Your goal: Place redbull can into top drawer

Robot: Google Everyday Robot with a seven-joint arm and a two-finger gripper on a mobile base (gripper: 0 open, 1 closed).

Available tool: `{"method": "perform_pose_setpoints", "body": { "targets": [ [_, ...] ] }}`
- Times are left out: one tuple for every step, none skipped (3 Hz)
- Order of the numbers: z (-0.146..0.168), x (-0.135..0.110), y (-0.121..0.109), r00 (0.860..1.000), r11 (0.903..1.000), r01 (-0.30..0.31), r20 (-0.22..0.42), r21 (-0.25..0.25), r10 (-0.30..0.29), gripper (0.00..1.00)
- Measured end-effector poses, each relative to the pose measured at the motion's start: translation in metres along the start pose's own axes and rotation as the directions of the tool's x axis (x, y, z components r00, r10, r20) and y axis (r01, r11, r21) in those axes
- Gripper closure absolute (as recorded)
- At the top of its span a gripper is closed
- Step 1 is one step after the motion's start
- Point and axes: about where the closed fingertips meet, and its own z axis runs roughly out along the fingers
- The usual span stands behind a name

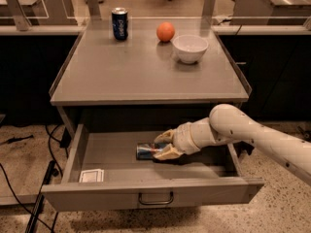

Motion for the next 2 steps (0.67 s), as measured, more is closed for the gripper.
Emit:
{"method": "perform_pose_setpoints", "body": {
  "targets": [
    [0.006, 0.0045, -0.0005, 1.0, 1.0, -0.005, 0.002, -0.005, 0.005, 1.0],
    [0.0061, 0.0044, -0.0005, 1.0, 1.0, -0.005, 0.002, -0.005, 0.005, 0.73]
  ]
}}
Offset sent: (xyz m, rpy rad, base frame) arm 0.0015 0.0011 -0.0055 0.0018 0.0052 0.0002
